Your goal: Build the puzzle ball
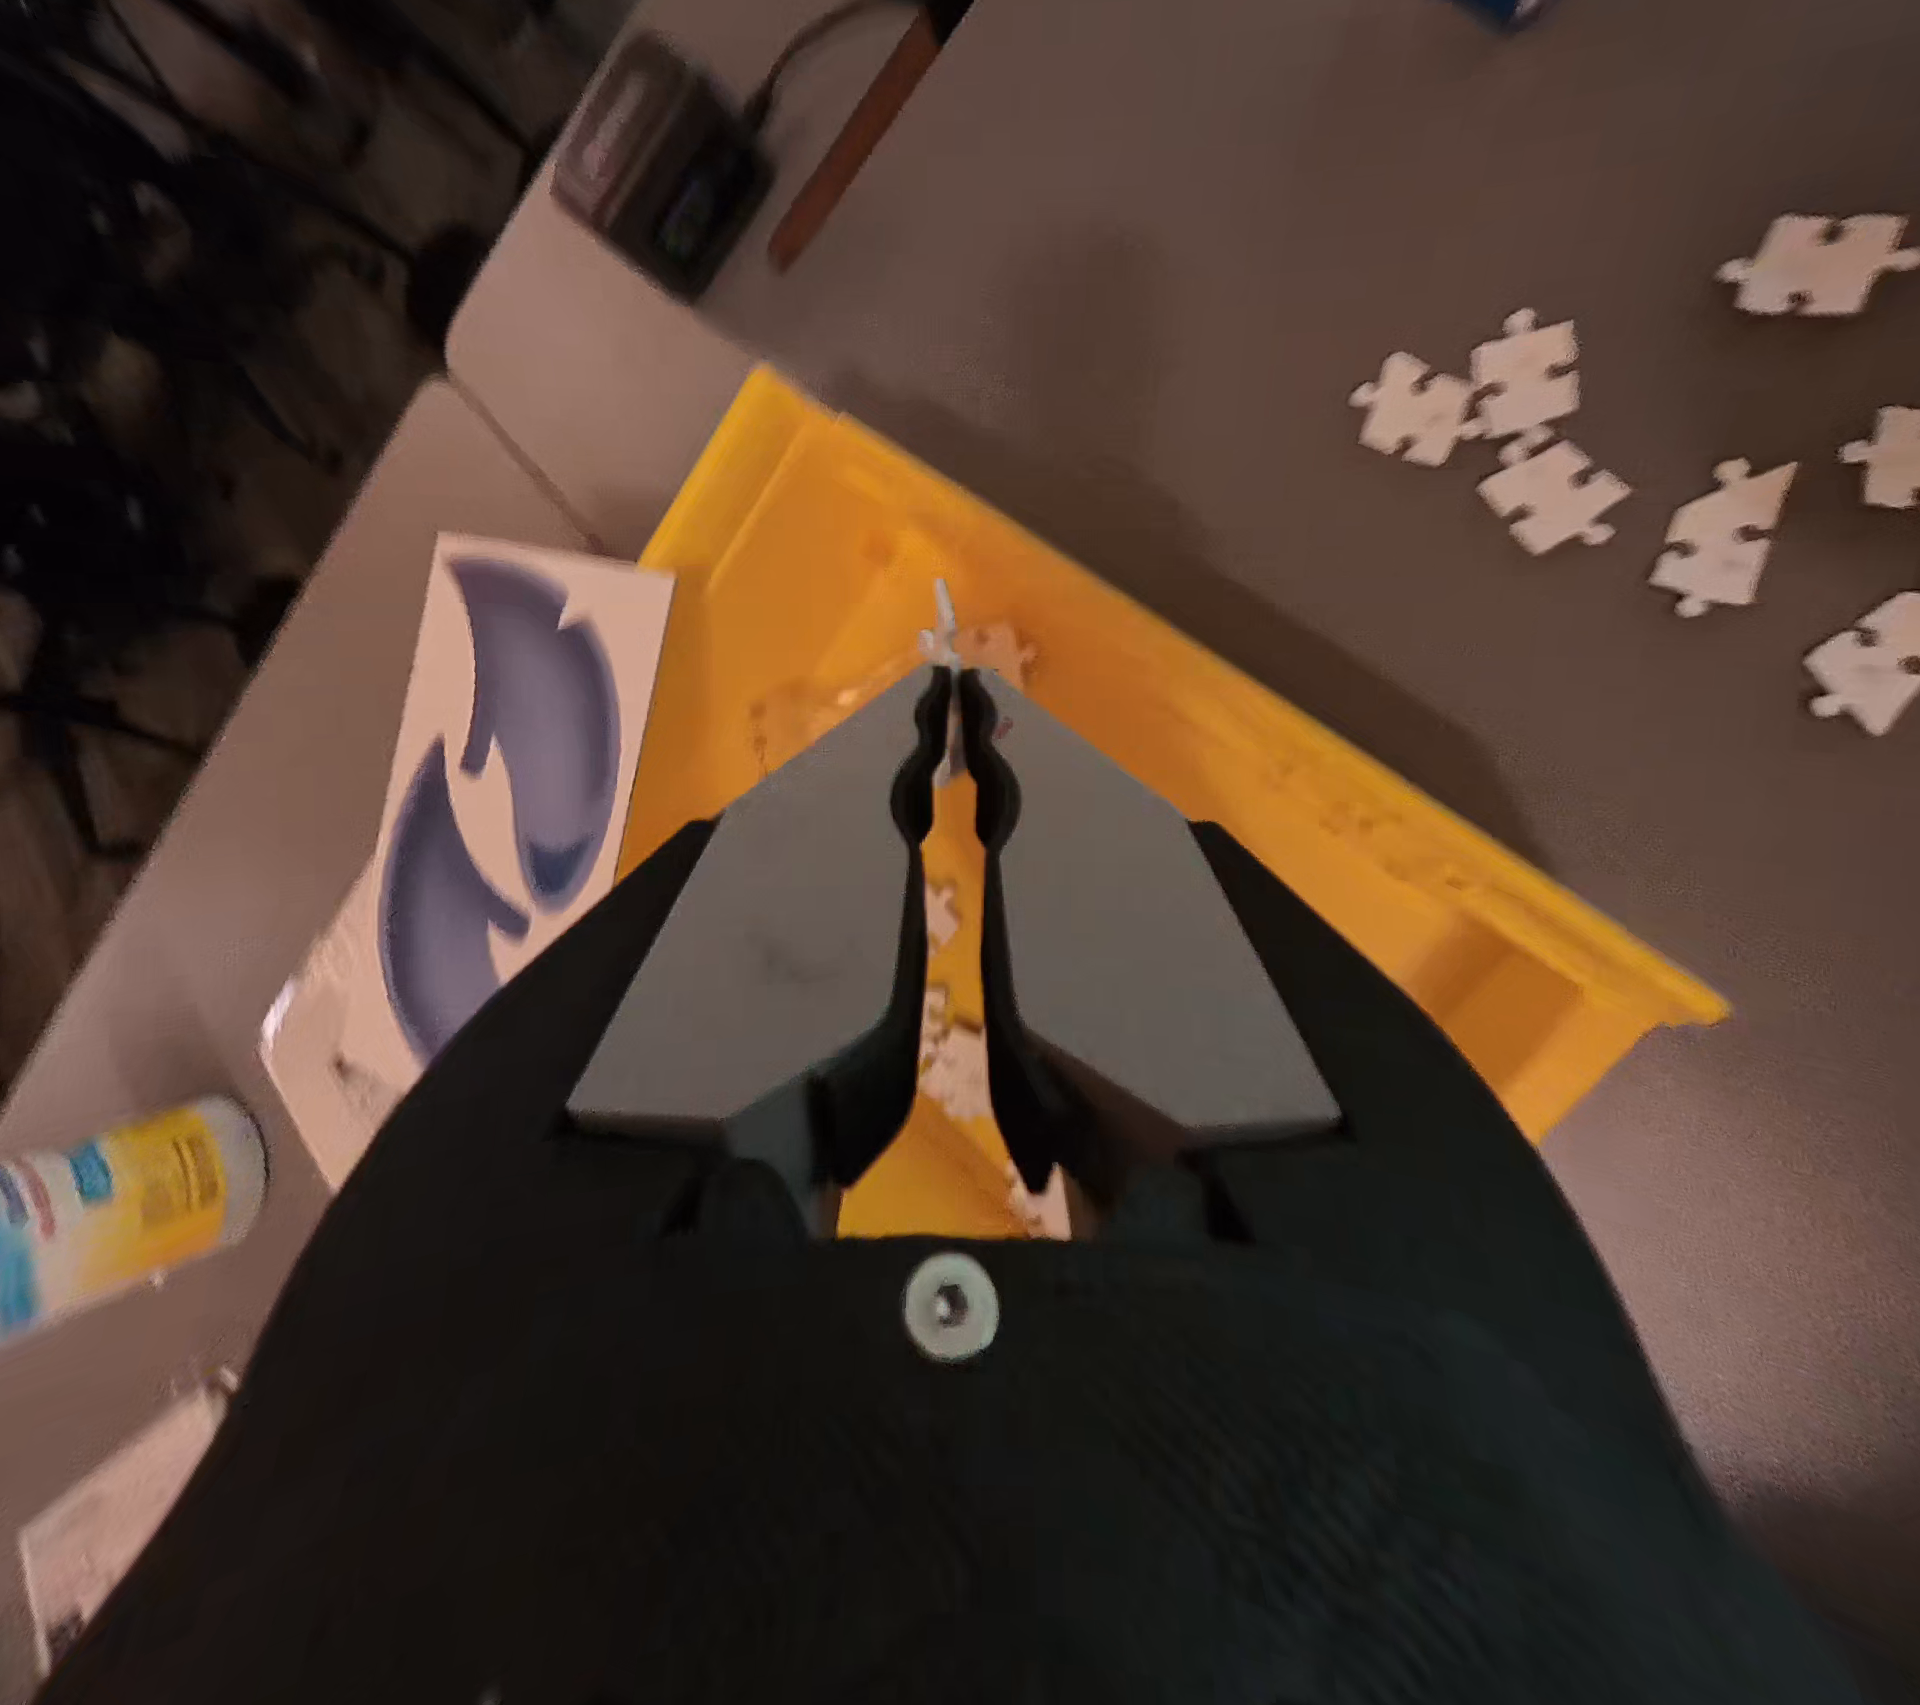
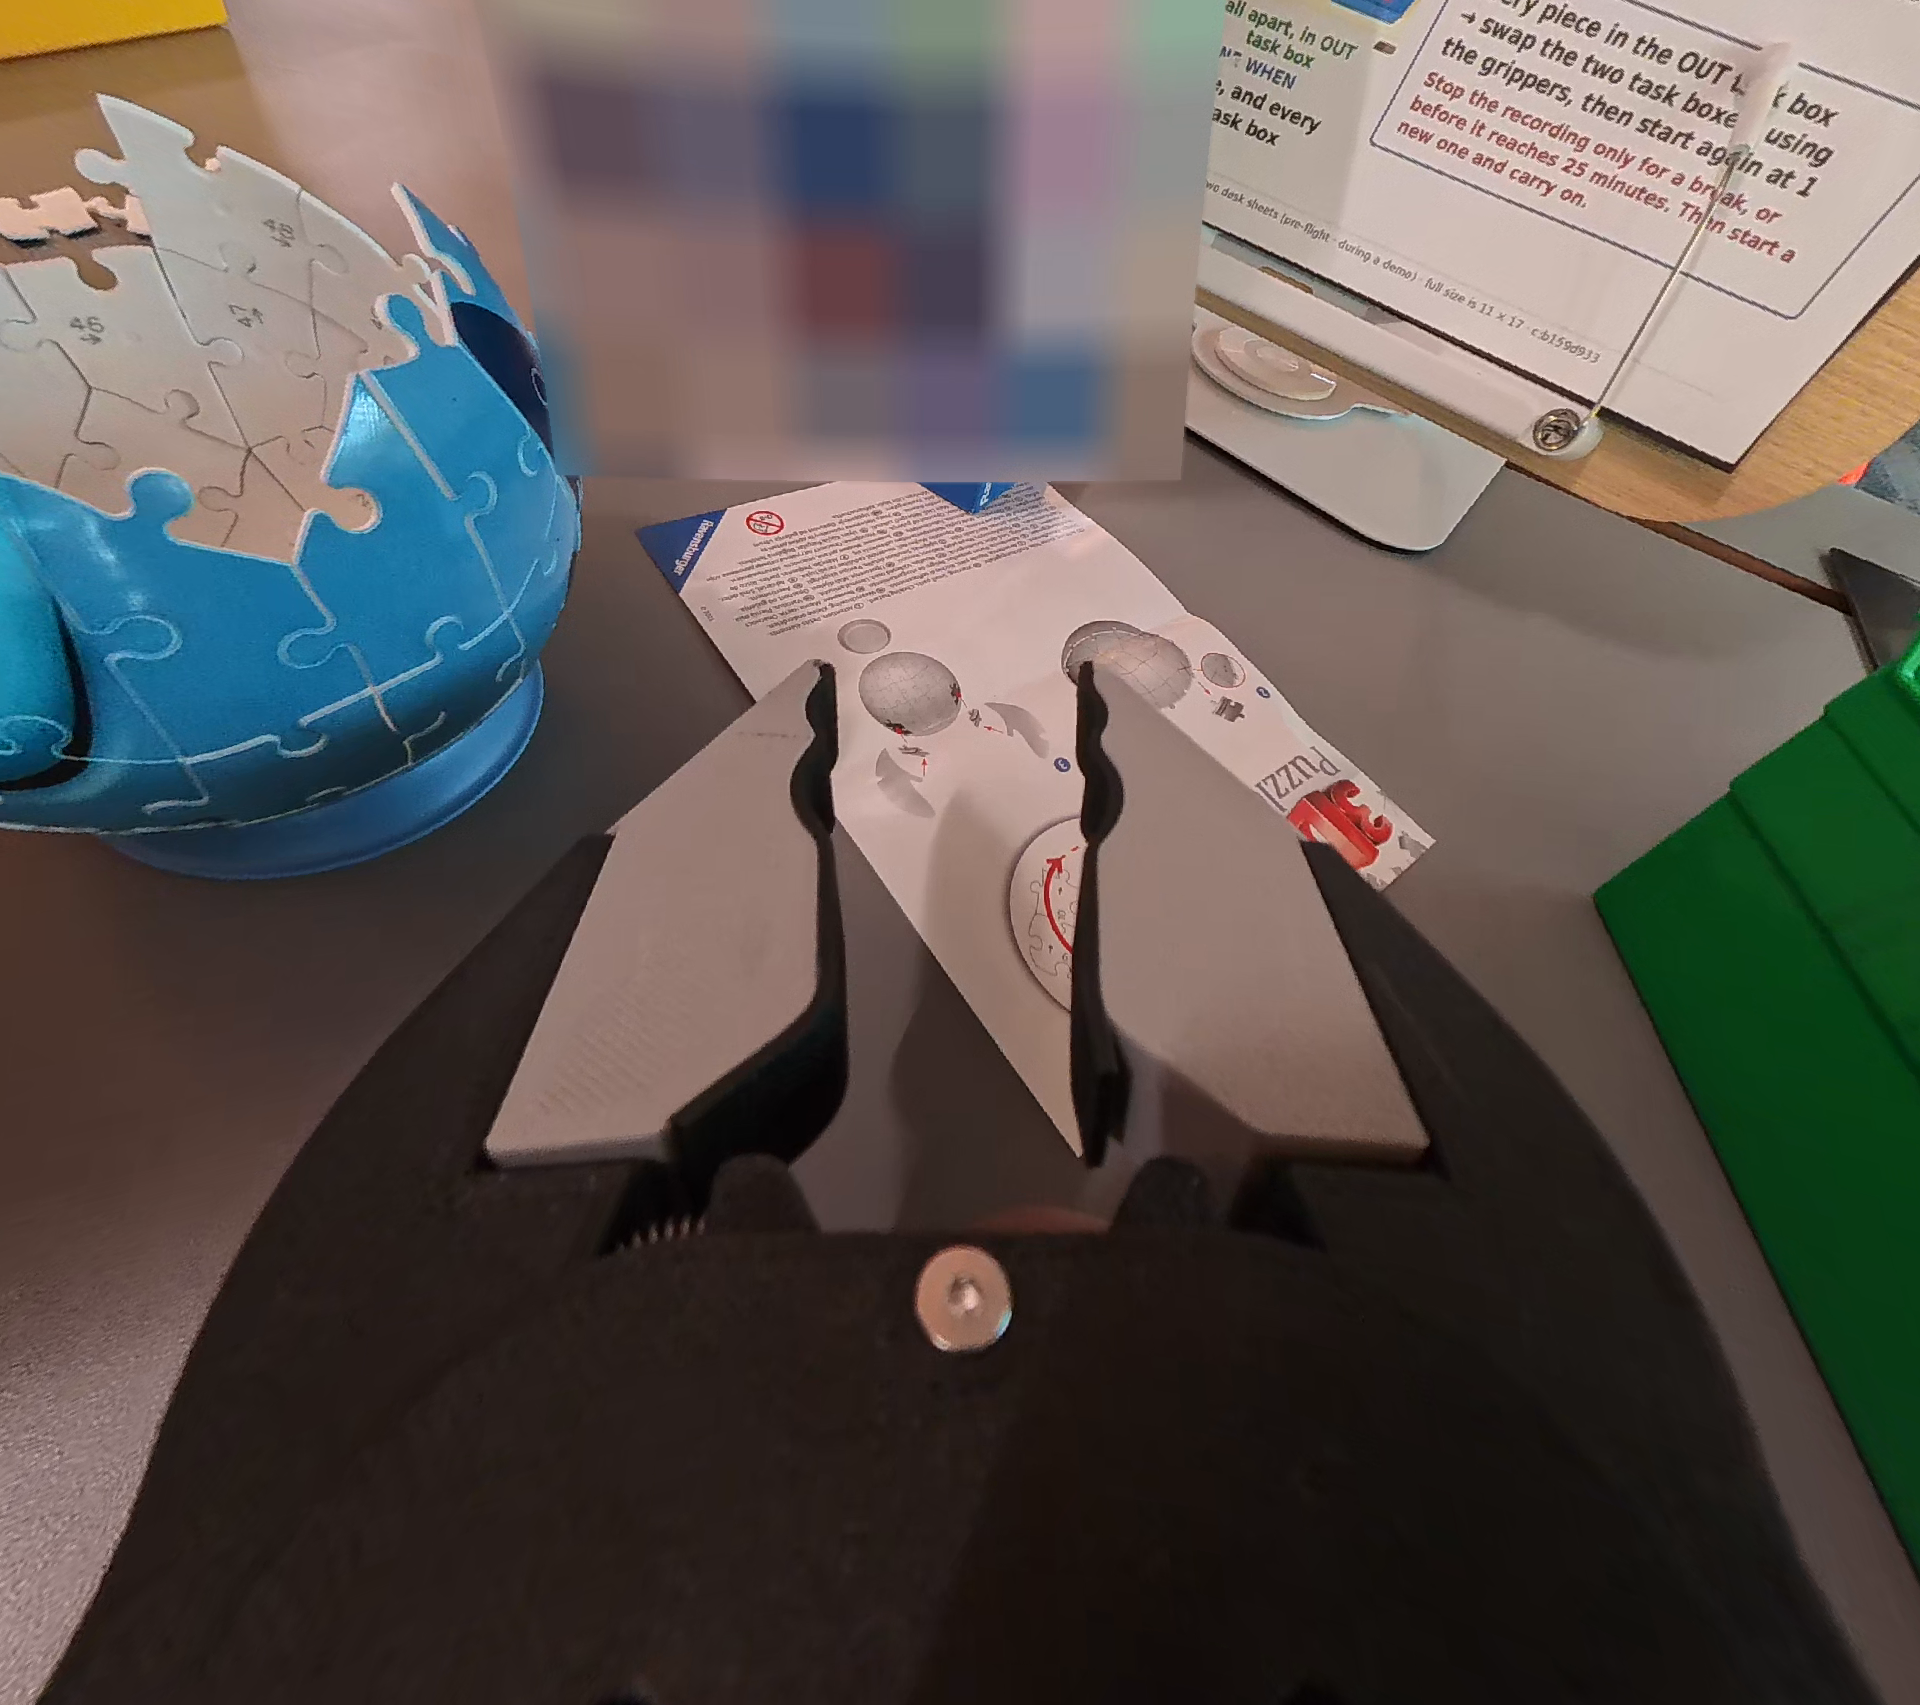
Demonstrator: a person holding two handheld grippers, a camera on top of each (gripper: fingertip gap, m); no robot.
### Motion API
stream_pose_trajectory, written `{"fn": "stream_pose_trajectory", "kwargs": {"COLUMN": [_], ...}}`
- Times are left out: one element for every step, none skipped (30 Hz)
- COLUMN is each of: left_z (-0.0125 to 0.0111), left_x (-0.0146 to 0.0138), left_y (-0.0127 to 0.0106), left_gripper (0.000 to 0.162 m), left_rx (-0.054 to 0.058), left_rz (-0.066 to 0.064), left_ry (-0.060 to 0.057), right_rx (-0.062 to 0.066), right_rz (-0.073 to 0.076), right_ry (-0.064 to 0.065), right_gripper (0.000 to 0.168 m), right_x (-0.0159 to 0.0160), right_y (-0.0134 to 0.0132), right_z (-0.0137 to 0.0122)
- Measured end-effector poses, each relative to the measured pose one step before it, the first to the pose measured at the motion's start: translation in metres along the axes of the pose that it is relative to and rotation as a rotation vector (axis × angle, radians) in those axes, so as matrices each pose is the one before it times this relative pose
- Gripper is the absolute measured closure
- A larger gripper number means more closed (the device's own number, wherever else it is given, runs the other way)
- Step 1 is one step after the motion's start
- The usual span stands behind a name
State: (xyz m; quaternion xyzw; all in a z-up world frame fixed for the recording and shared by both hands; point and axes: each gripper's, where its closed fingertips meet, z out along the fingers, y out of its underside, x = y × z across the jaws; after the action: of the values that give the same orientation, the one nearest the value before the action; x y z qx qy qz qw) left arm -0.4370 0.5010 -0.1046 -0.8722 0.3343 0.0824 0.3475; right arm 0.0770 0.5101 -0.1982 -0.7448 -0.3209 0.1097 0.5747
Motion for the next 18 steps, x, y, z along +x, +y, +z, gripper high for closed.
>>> {"fn": "stream_pose_trajectory", "kwargs": {"left_z": [0.00046,0.00395,0.00628,0.00741,0.00799,0.00821,0.00867,0.00866,0.00817,0.00767,0.00696,0.00690,0.00724,0.00704,0.00668,0.00664,0.00648,0.00614], "left_x": [0.01795,0.02082,0.01904,0.01495,0.01436,0.01540,0.01415,0.01105,0.00862,0.00738,0.00619,0.00633,0.00788,0.00457,0.00267,0.00580,0.00644,0.00266], "left_y": [-0.01565,-0.01350,-0.01126,-0.01002,-0.00857,-0.00596,-0.00361,-0.00195,-0.00022,0.00037,0.00012,0.00016,0.00203,0.00136,-0.00157,-0.00240,-0.00265,-0.00420], "left_gripper": [0.162,0.162,0.162,0.162,0.162,0.162,0.162,0.162,0.162,0.162,0.162,0.162,0.162,0.162,0.162,0.162,0.162,0.162], "left_rx": [0.0484,0.0276,0.0127,0.0064,0.0008,-0.0095,-0.0168,-0.0196,-0.0238,-0.0236,-0.0195,-0.0166,-0.0294,-0.0254,-0.0092,-0.0055,-0.0073,0.0021], "left_rz": [0.0489,0.0404,0.0442,0.0453,0.0418,0.0406,0.0356,0.0201,0.0028,-0.0087,-0.0113,-0.0095,0.0019,0.0106,0.0096,0.0102,0.0126,0.0099], "left_ry": [0.0201,0.0386,0.0272,0.0036,0.0059,0.0207,0.0226,0.0139,0.0114,0.0141,0.0119,0.0128,0.0201,-0.0039,-0.0177,0.0037,0.0105,-0.0083], "right_rx": [0.0015,0.0007,0.0001,0.0004,0.0008,0.0013,0.0020,0.0018,0.0012,0.0011,0.0009,0.0003,0.0000,0.0003,0.0007,0.0008,0.0006,0.0003], "right_rz": [-0.0006,-0.0003,-0.0001,-0.0002,-0.0004,-0.0009,-0.0015,-0.0016,-0.0014,-0.0014,-0.0010,-0.0004,-0.0001,0.0000,0.0002,0.0004,0.0003,0.0003], "right_ry": [0.0007,0.0006,0.0006,0.0003,0.0004,0.0007,0.0007,0.0006,0.0004,0.0004,0.0004,0.0000,-0.0003,-0.0003,-0.0001,-0.0001,0.0003,0.0006], "right_gripper": [0.125,0.125,0.125,0.125,0.125,0.125,0.125,0.126,0.126,0.126,0.126,0.126,0.126,0.126,0.126,0.126,0.126,0.126], "right_x": [-0.00004,0.00005,-0.00005,0.00008,-0.00002,-0.00002,-0.00017,-0.00009,-0.00016,-0.00010,-0.00004,-0.00005,-0.00003,-0.00002,0.00004,0.00000,0.00017,0.00008], "right_y": [-0.00017,-0.00008,-0.00003,-0.00001,-0.00018,-0.00015,-0.00025,-0.00028,-0.00016,-0.00016,-0.00018,-0.00008,0.00000,0.00001,-0.00007,-0.00015,-0.00001,-0.00013], "right_z": [-0.00013,-0.00003,-0.00002,-0.00010,-0.00013,-0.00014,-0.00020,-0.00030,-0.00018,-0.00010,-0.00020,0.00008,0.00000,-0.00011,0.00000,-0.00011,-0.00006,-0.00001]}}
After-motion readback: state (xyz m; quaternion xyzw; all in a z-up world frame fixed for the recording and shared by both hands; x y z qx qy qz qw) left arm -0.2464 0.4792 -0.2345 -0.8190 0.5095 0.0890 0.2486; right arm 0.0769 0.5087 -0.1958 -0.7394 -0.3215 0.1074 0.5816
